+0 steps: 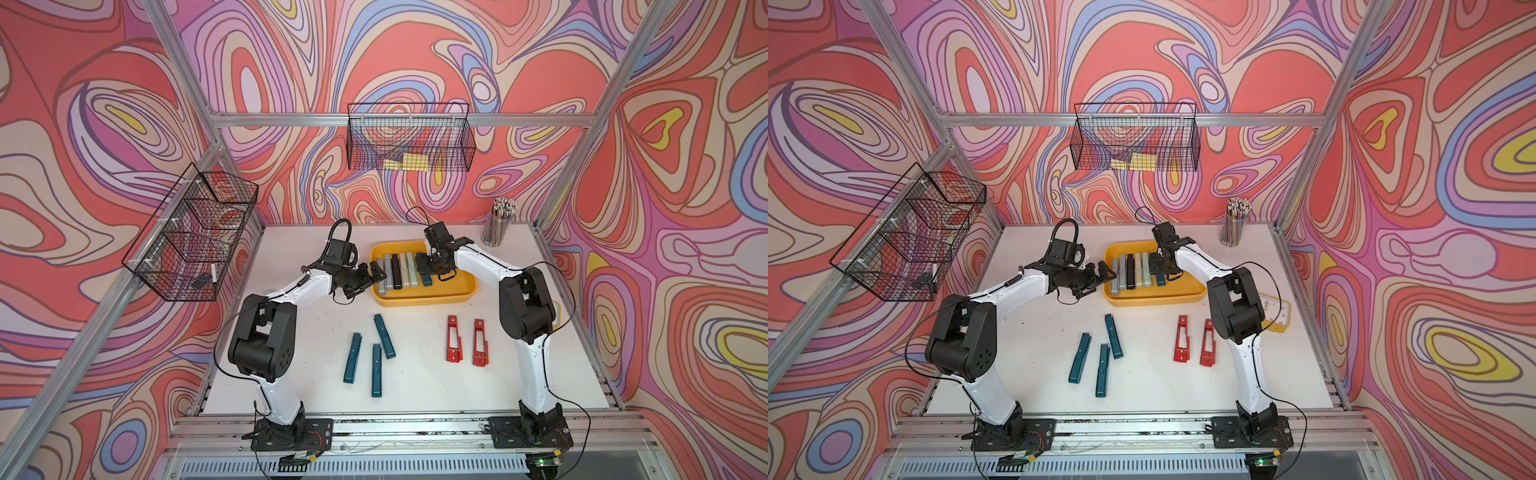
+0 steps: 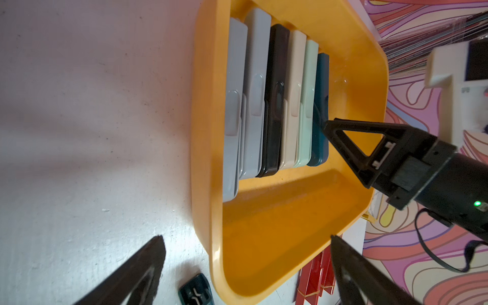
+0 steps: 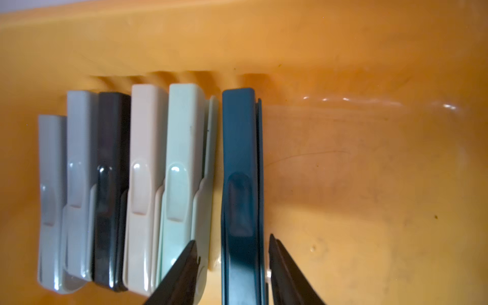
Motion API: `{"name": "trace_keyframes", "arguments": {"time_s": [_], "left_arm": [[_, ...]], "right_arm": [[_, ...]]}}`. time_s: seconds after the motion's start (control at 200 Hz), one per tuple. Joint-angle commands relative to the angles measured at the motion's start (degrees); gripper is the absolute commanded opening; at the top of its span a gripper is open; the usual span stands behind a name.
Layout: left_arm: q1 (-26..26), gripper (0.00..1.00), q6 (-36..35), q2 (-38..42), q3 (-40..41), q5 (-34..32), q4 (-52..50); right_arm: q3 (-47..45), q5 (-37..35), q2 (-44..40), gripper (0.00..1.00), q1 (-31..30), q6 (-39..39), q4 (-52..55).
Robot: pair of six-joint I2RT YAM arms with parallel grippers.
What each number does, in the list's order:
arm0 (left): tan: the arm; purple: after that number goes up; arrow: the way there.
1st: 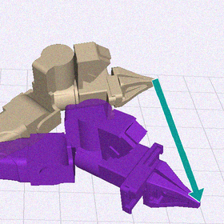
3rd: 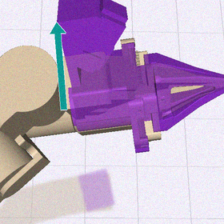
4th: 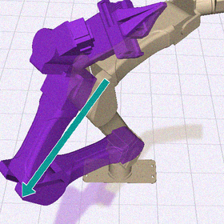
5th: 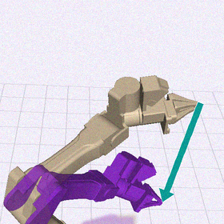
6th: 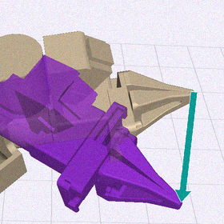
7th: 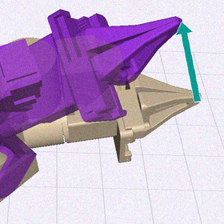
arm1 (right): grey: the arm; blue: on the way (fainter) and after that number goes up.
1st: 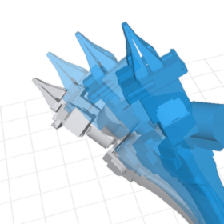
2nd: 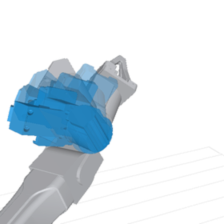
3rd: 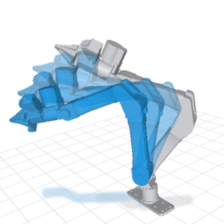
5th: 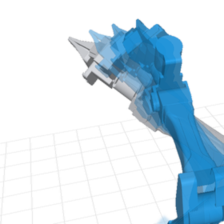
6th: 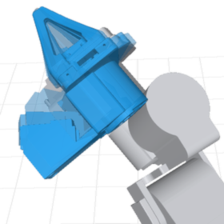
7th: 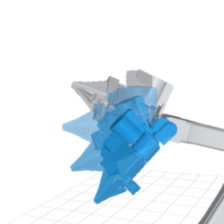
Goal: Put the pruning pliers into the storage box
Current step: Place the pruning pliers in the storage box.
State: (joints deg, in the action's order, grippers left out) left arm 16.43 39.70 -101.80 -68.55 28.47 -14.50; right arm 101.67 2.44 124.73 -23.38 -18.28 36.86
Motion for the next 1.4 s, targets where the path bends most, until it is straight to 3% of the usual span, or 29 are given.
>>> {"name": "trace_keyframes", "arguments": {"time_s": [0.0, 0.215, 0.371, 0.506, 1.397], "left_arm": [[0.23, 0.99, 0.29, -0.41, 0.14, -0.06, 0.73], [0.2, 0.99, 0.46, -0.86, -0.26, 0.16, 0.88], [0.36, 0.99, 0.39, -0.5, -0.26, -0.03, 0.62], [0.32, 0.99, 0.05, 0.06, -0.22, -0.25, -0.05], [0.36, 0.99, -0.42, 0.15, -1.14, -0.96, -1.54]], "right_arm": [[-1.12, -1.95, -5.05, 0.48, 0.17, 0.44, 0.43], [-4.42, -7.09, -10.88, 0.32, 0.18, 1.44, -2.41], [-3.33, -8.4, -8.57, 0.11, 1.28, 2.21, -1.28], [-4.83, -7.76, -6.74, 0.0, 2.53, 1.81, -2.68], [-5.24, 1.04, 2.05, 0.0, 3.86, 0.84, -9.29]]}}
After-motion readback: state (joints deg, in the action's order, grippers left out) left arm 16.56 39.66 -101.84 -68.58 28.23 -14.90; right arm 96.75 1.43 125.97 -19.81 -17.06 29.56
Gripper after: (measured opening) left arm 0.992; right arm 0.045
